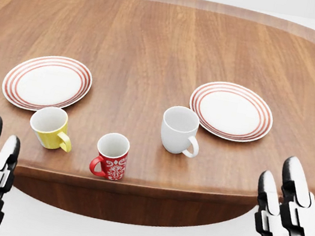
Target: Put the red mug on the left plate.
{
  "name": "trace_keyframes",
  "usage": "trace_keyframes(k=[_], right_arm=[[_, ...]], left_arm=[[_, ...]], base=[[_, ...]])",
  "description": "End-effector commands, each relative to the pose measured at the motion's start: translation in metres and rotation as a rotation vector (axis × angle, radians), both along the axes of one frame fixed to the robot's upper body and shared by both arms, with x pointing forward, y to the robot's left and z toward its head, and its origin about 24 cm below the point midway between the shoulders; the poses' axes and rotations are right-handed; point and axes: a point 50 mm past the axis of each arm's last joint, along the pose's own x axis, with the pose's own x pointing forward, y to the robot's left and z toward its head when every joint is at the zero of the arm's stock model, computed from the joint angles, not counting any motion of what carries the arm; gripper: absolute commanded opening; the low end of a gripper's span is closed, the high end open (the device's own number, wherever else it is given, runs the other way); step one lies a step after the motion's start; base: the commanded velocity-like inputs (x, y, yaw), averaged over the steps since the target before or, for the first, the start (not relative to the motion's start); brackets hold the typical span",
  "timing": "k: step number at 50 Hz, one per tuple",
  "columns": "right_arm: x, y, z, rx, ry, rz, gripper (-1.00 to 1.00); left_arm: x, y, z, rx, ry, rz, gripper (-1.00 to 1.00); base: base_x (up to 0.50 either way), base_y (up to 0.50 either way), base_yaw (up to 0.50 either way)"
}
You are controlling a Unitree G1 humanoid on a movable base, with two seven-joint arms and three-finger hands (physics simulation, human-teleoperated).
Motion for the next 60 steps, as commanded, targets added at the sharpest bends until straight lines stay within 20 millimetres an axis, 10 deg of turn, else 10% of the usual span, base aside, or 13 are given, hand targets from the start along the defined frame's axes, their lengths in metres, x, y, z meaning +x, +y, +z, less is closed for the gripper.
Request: trace_keyframes(k=[1, 60], right_arm=[[-0.019, -0.005, 0.010, 0.013, -0.020, -0.015, 1.00], [-0.014, 0.000, 0.015, -0.091, -0.026, -0.057, 1.00]], left_arm=[[-0.012, 0.000, 0.008, -0.008, -0.018, -0.001, 1.00], [-0.007, -0.004, 0.006, -0.014, -0.017, -0.027, 1.00]], base=[[0.00, 0.00, 0.00], [0.03, 0.36, 0.00]])
